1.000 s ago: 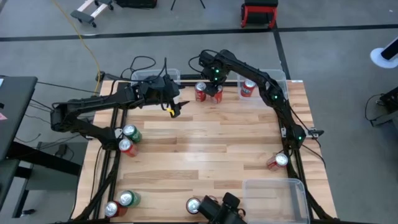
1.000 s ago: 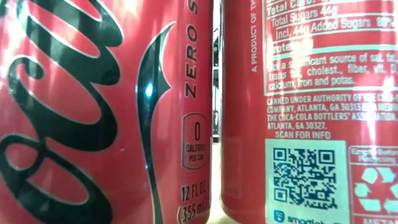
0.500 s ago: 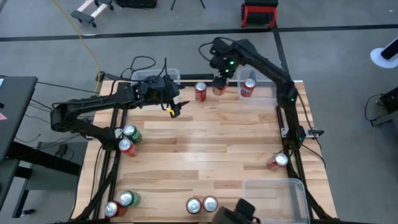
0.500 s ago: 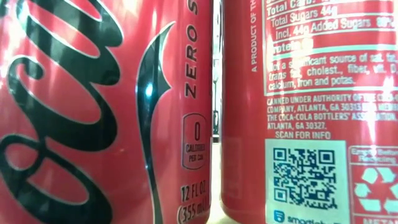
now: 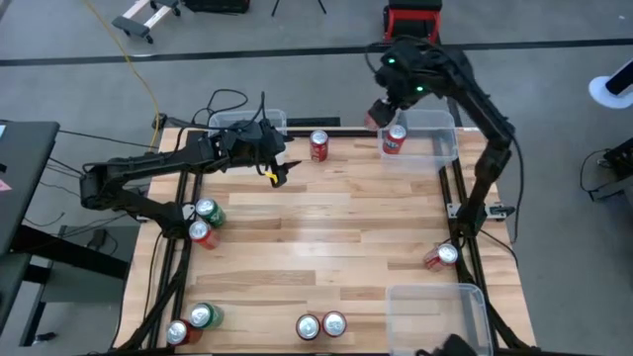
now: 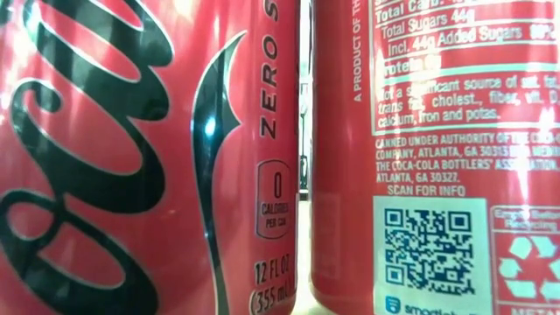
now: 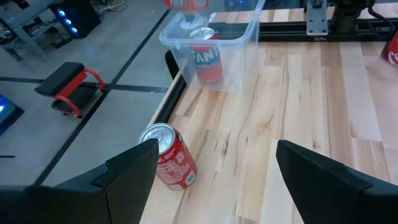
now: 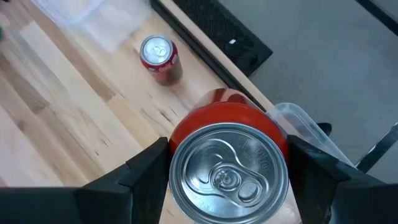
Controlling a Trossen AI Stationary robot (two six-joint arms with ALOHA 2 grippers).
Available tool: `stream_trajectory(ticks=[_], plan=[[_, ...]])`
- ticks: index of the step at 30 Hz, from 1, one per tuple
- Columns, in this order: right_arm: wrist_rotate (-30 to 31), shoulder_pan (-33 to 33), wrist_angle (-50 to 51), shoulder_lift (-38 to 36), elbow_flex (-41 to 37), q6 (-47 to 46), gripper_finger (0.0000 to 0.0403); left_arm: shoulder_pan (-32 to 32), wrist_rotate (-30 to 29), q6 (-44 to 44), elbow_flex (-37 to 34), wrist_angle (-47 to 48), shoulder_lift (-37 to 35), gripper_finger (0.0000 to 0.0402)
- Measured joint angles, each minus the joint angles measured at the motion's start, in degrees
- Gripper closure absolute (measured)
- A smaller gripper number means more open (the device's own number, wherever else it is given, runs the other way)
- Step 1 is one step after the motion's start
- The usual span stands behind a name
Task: Sort soda cans
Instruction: Put the top red soda can into the top right transparent bin
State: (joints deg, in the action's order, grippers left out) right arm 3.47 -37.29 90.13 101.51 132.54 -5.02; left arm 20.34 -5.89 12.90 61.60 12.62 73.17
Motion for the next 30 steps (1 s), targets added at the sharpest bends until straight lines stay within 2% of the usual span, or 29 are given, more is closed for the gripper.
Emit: stream_trajectory(ticks=[4, 10, 14, 23, 30], plan=[[1.27, -1.82, -0.11, -4.11, -5.10, -1.29, 0.0129, -0.13, 0.00, -0.44, 0.00, 0.19, 0.00, 0.0079], [1.90, -4.62, -0.15, -10.03, -18.21, -2.69, 0.0129, -0.78, 0.00, -0.72, 0.00, 0.37, 0.00, 0.0079], [1.39, -5.29, -4.04, -12.61, -25.99, -3.10, 0.0129, -0.85, 0.02, -0.64, 0.00, -0.12, 0.01, 0.0079], [0.74, -7.60, -9.45, -14.18, -38.83, -3.07, 0.0129, -0.85, 0.01, -0.55, 0.00, -0.44, 0.02, 0.0079], [-3.90, -9.27, -15.90, -14.14, -45.00, -2.46, 0.0129, -0.85, 0.02, -0.29, 0.00, -0.48, 0.02, 0.0079]])
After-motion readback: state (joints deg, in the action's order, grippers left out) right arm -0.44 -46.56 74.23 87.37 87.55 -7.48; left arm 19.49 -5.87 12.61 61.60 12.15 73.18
